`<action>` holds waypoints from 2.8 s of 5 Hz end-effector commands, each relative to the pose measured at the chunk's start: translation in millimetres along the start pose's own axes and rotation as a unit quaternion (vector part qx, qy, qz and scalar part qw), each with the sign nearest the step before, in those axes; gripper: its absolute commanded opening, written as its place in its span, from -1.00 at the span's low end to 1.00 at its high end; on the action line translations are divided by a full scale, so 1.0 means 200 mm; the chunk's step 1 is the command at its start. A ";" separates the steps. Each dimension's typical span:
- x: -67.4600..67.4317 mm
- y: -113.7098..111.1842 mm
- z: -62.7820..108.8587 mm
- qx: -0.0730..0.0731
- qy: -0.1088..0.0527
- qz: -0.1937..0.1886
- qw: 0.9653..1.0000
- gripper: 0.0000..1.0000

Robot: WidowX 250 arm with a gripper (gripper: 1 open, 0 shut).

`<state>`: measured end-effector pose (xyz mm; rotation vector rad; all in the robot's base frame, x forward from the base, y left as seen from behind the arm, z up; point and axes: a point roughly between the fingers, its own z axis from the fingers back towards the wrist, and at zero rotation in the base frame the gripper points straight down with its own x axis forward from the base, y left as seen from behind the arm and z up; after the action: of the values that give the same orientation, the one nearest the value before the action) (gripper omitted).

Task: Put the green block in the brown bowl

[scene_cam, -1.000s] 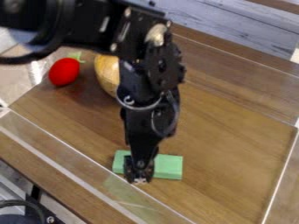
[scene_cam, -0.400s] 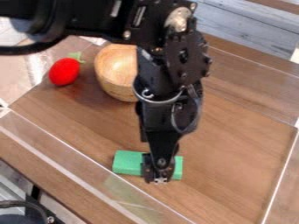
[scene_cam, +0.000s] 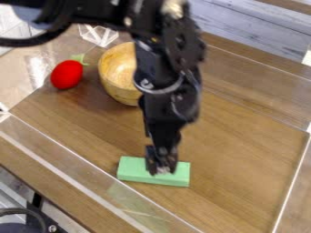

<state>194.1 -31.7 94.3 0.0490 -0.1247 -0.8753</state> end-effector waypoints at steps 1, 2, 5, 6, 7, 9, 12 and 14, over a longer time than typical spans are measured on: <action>-0.03 0.01 -0.02 0.003 -0.026 -0.029 0.999 1.00; -0.05 -0.06 -0.04 0.002 -0.040 -0.034 0.999 1.00; 0.03 -0.07 0.09 0.014 -0.034 -0.017 0.999 -1.00; 0.06 -0.08 0.12 0.015 -0.038 -0.045 0.998 -1.00; 0.06 -0.10 0.14 0.012 -0.044 -0.043 0.998 1.00; 0.01 -0.08 0.11 -0.007 -0.054 -0.058 0.997 1.00; 0.06 -0.12 -0.01 -0.027 -0.037 -0.007 0.999 1.00; 0.05 -0.10 -0.12 -0.060 -0.020 -0.012 0.998 -1.00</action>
<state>179.1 -51.7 62.4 -0.0884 -0.0698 -0.9046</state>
